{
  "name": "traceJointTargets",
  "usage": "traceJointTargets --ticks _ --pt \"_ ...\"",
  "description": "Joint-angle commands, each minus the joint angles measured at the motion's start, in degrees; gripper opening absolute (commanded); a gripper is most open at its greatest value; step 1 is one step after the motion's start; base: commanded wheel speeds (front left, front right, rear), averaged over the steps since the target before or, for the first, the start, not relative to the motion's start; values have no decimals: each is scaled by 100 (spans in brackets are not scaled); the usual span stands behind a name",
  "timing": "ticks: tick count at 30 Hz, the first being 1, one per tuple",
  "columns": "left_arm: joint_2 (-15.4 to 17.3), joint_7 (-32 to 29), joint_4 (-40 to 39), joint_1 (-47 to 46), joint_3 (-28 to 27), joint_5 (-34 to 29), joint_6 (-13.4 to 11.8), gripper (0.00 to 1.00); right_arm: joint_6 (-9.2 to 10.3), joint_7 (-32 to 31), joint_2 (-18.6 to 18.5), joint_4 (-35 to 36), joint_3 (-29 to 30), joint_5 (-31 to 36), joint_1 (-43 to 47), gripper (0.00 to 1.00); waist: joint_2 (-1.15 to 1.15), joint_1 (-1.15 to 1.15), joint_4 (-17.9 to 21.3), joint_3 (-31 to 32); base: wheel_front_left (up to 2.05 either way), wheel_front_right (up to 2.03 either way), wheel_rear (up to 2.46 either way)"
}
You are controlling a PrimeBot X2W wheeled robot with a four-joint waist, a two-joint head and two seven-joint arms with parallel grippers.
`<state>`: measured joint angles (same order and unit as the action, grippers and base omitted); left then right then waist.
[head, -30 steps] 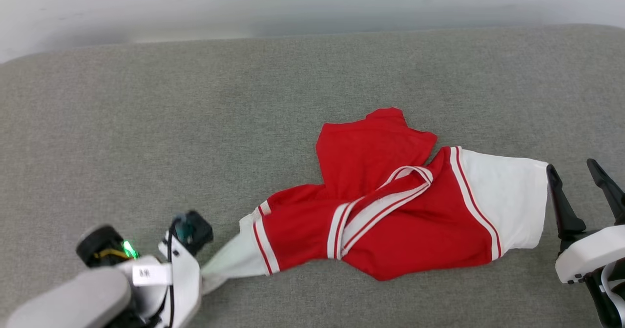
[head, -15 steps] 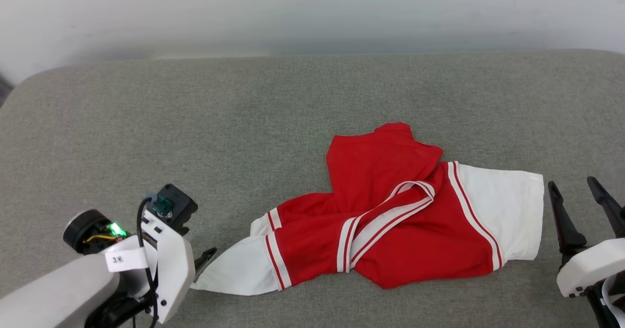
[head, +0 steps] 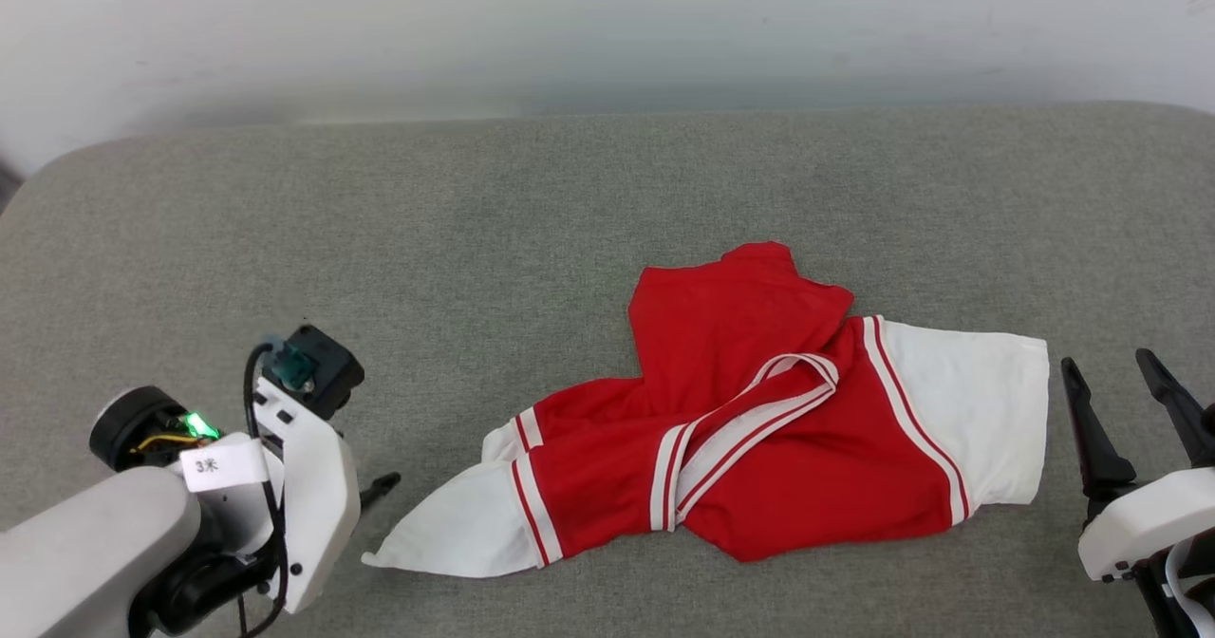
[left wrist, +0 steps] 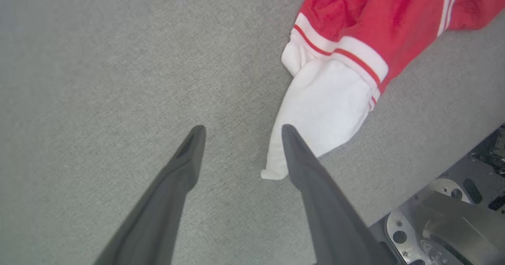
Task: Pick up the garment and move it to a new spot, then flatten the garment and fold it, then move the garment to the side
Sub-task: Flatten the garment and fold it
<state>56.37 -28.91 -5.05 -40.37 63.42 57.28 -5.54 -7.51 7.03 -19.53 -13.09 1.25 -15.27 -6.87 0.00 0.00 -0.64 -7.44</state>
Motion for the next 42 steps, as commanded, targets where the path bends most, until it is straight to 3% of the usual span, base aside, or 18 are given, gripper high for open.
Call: traceJointTargets --ticks 1,20,21,22,30,35,38,42 --pt "-41 -78 42 48 46 17 35 100 4 25 -22 -13 -15 -30 -50 100 0 0 24 -33 0 0 0" --pt "-678 -893 1257 379 772 46 630 100 4 170 -114 -240 -192 -53 -417 100 0 0 332 -416 0 0 0" --pt "-701 -876 1291 385 781 43 652 45 4 182 -122 -255 -190 -57 -425 100 0 0 336 -418 0 0 0" --pt "-718 -864 1321 389 789 28 661 0 4 193 -125 -266 -188 -60 -430 100 0 0 337 -415 0 0 0" --pt "-635 -577 1251 290 646 -38 683 0 4 150 -244 -260 -168 -16 -485 100 0 0 276 -275 0 0 0" --pt "-391 -349 968 170 477 -136 530 0 4 -155 -668 -96 -260 60 -682 100 0 0 185 -177 0 0 0" --pt "-246 -239 774 146 392 -197 416 0 4 -767 -1099 25 -578 -63 -889 100 0 0 132 -174 0 0 0" --pt "-154 -173 514 121 318 -219 287 0 4 -2061 -1880 284 -1221 -452 -1319 100 0 0 52 -264 0 0 0"
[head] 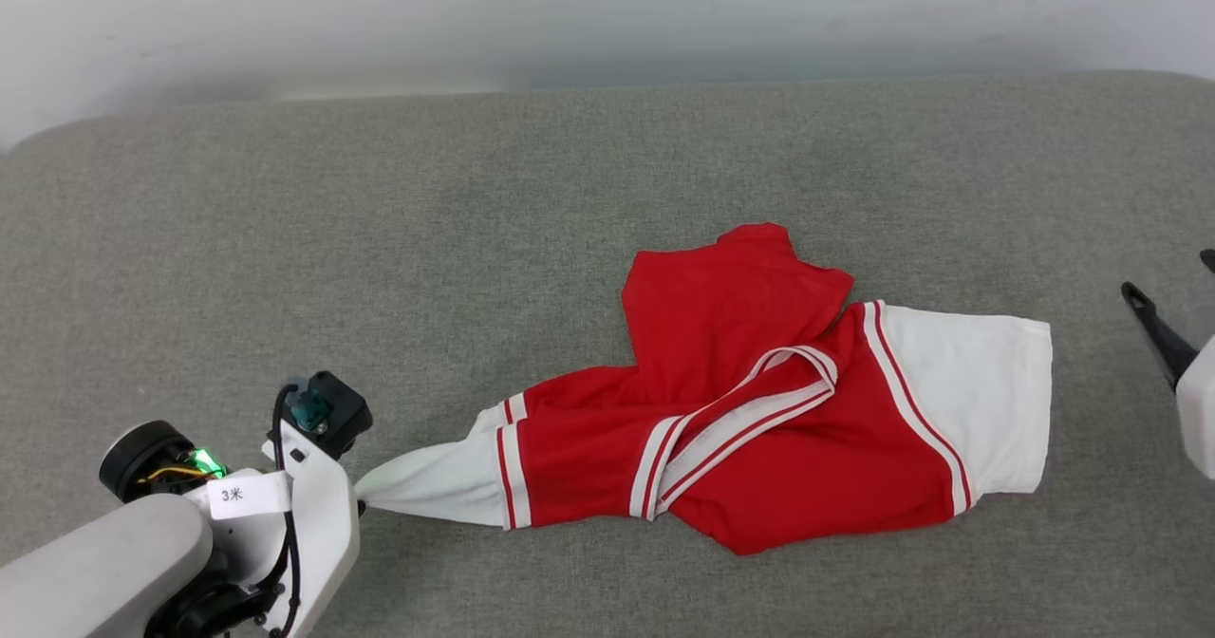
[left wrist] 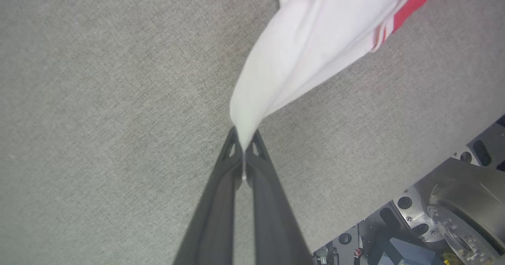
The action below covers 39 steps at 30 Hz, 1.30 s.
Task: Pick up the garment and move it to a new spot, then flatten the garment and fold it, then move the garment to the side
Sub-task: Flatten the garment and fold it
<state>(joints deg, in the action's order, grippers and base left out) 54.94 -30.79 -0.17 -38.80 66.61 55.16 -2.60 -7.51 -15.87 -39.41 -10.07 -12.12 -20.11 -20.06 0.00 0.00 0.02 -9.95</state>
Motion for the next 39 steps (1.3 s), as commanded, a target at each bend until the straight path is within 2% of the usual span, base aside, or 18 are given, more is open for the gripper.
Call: traceJointTargets --ticks 1,7,12,13,22,28,29,30,39 --pt "-12 17 -21 -46 -3 -21 -27 0 4 -120 -43 39 -76 -97 -88 100 0 0 -37 -45 0 0 0" --pt "-88 -7 -262 -214 -15 -213 -115 0 5 -2360 -816 291 -1089 -1300 -724 100 0 0 -175 -315 0 0 0" --pt "-129 -7 -378 -386 -67 -335 -157 0 4 -3225 -933 80 -1425 -1812 -1238 100 0 0 -275 -618 0 0 0" --pt "-154 2 -458 -498 -114 -401 -153 0 4 -3489 -854 -160 -1515 -1969 -1520 100 0 0 -336 -829 0 0 0" --pt "-161 23 -608 -745 -207 -516 -177 0 4 -3417 -488 -836 -1805 -2104 -1947 100 0 0 -398 -1301 0 0 0" --pt "-229 45 -559 -758 -181 -519 -146 0 -12 -3340 -282 -1165 -2428 -2379 -1670 100 0 0 -377 -1300 0 0 0" --pt "-236 55 -541 -740 -173 -509 -136 0 -13 -3263 -292 -1161 -2508 -2396 -1676 13 0 0 -367 -1266 0 0 0" --pt "-242 69 -519 -715 -164 -496 -126 0 -13 -3180 -307 -1175 -2551 -2429 -1707 0 0 0 -355 -1220 0 0 0" --pt "-303 427 -368 -619 -264 -378 -51 0 4 -2192 -618 -1173 -2568 -2636 -2115 0 0 0 -297 -433 0 0 0"
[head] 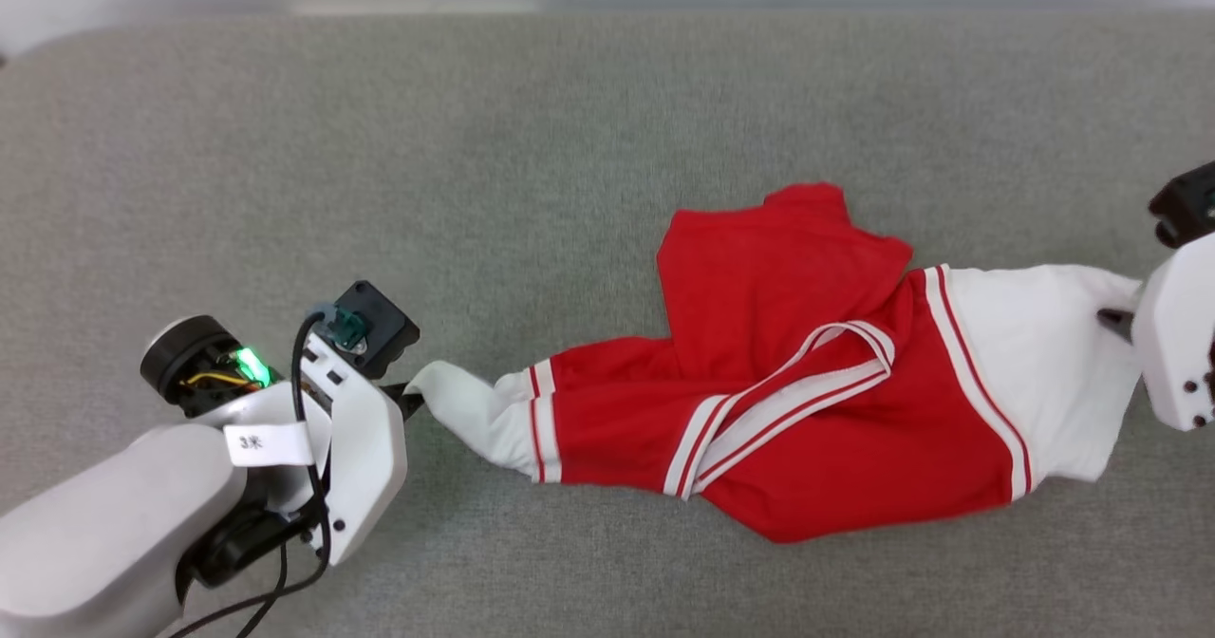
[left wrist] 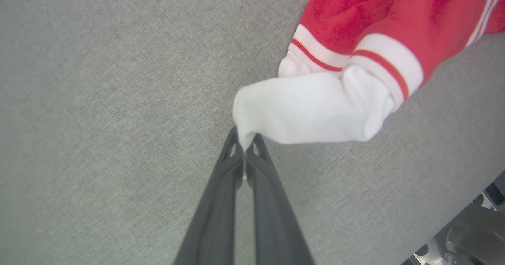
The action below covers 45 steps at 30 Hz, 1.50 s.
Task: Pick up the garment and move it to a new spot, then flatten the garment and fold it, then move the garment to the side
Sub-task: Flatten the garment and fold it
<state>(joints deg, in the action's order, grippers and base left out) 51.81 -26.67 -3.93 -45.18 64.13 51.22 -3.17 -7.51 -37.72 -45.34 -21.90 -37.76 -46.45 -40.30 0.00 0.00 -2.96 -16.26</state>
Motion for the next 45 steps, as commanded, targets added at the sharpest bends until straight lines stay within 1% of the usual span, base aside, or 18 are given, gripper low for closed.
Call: traceJointTargets --ticks 1,6,8,12,16,19,23,24,25,30,38,45 --pt "-10 86 12 -5 -63 26 10 0 4 151 -87 62 6 -42 -74 0 0 0 -16 298 0 0 0" --pt "-84 426 53 -127 -294 120 32 0 4 914 -403 377 154 -175 143 0 0 0 -60 732 0 0 0" --pt "-52 514 48 -224 -385 126 56 0 4 1167 -529 526 233 -205 225 0 0 0 -60 860 0 0 0" --pt "12 619 -28 -476 -580 104 100 0 4 1480 -762 897 420 -218 228 0 0 0 -33 987 0 0 0" --pt "-34 636 -70 -849 -785 80 141 0 4 1696 -832 1226 721 -82 -72 0 0 0 0 991 0 0 0" --pt "-125 591 12 -1285 -956 7 212 0 5 1636 -820 1388 865 126 -438 0 0 0 28 900 0 0 0" --pt "-403 554 285 -2005 -1167 -109 360 0 4 1553 -654 1396 1004 500 -1149 0 0 0 18 659 0 0 0" --pt "-579 568 506 -2412 -1254 -195 445 0 5 1516 -540 1311 1064 686 -1562 0 0 0 -1 500 0 0 0" --pt "-686 574 626 -2598 -1302 -219 468 0 4 1486 -471 1278 1063 774 -1764 0 0 0 -10 407 0 0 0" --pt "-1077 682 1370 -3562 -1513 -406 667 0 5 1420 -108 923 999 1191 -2851 0 0 0 -23 -43 0 0 0" --pt "-1557 1088 2532 -4997 -1863 -609 862 0 5 1842 480 -80 890 1997 -4543 0 0 0 -34 -712 0 0 0" --pt "-1875 1580 3435 -6018 -2036 -688 977 0 5 2381 903 -964 858 2598 -5733 0 0 0 -51 -1026 0 0 0"
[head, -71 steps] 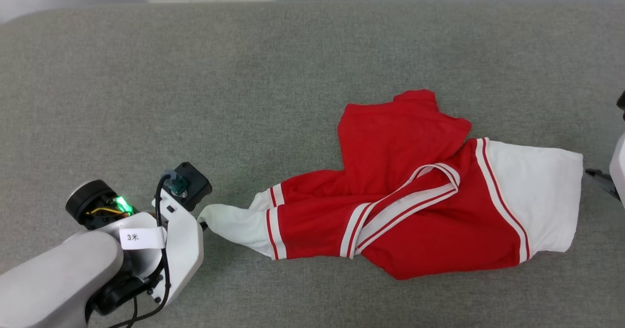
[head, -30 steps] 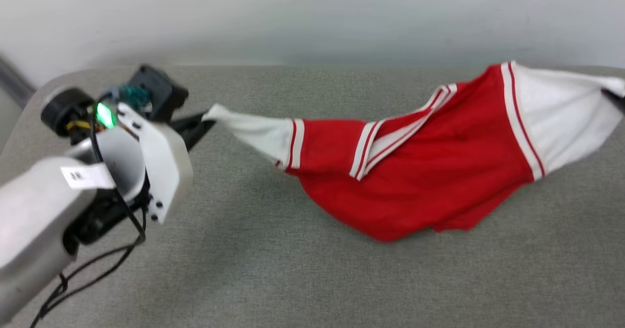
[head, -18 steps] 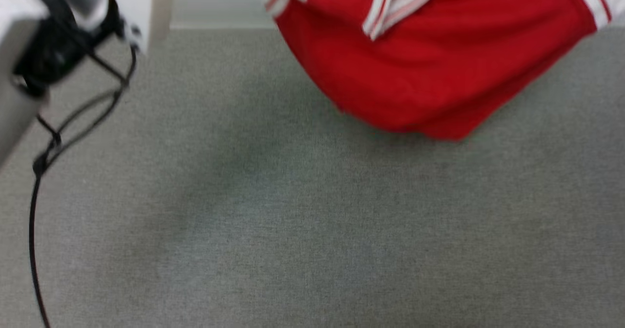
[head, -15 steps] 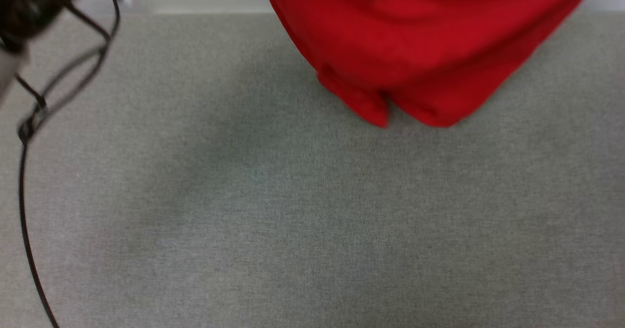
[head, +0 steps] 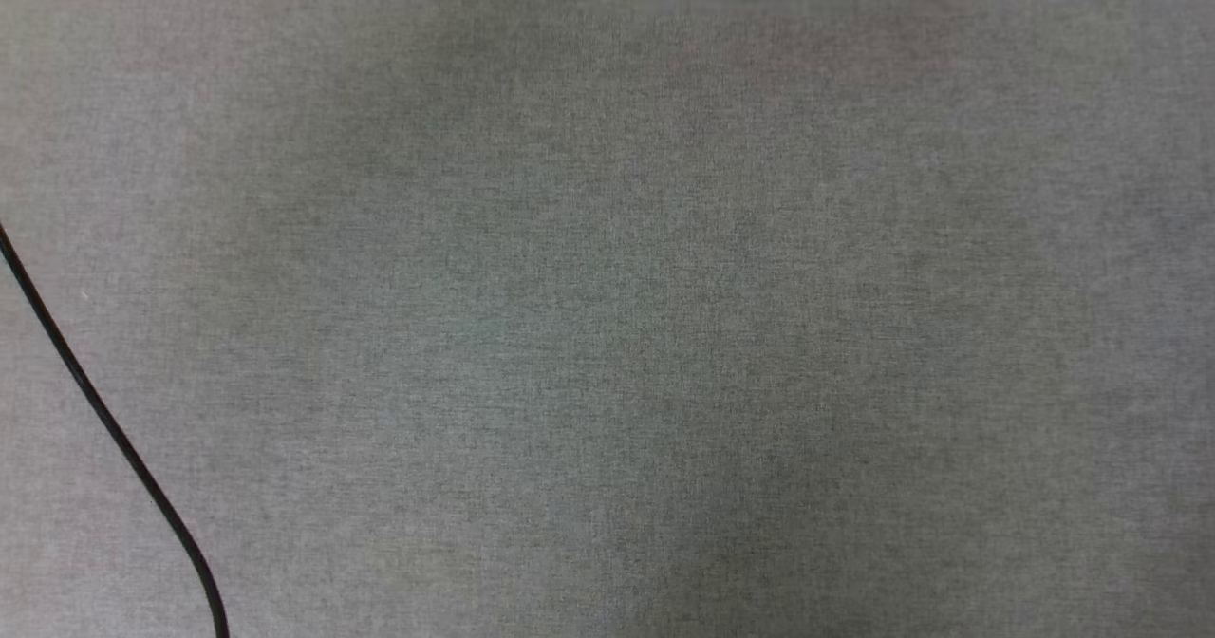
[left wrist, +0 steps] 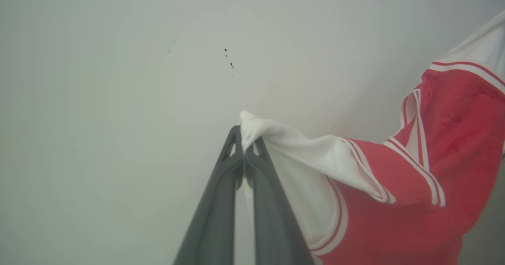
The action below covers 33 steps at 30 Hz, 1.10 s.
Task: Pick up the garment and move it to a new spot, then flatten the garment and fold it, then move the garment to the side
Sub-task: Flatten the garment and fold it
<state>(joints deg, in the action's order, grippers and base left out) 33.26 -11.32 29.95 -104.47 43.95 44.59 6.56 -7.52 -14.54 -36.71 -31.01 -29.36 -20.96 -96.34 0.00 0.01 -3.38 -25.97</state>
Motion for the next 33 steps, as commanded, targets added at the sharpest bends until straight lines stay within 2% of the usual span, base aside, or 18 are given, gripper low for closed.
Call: traceJointTargets --ticks 1,5,9,16,22,27,33 --pt "-52 131 140 -187 -45 -18 21 0 6 142 93 -166 30 124 -267 0 0 -1 -7 -77 0 0 0" --pt "-113 442 528 -466 -111 44 50 0 5 446 313 -628 -19 324 -677 0 0 -1 -10 -119 0 0 0" --pt "-26 665 764 -370 -48 105 78 0 6 682 514 -975 -171 305 -827 0 0 -1 34 -122 0 0 0" --pt "143 1029 946 345 187 372 82 0 6 1125 711 -1479 -676 160 -321 0 0 -1 47 -122 0 0 0" --pt "343 1437 809 1453 456 727 84 0 6 1599 914 -1756 -1112 -207 472 0 0 -1 61 7 0 0 0" --pt "354 1802 703 2649 590 1052 84 0 6 1931 944 -1827 -1581 -603 1422 0 0 -1 42 308 0 0 0" --pt "458 2073 389 4319 841 1321 -161 0 6 2250 753 -1604 -2088 -1204 2788 0 0 -1 68 821 0 0 0"
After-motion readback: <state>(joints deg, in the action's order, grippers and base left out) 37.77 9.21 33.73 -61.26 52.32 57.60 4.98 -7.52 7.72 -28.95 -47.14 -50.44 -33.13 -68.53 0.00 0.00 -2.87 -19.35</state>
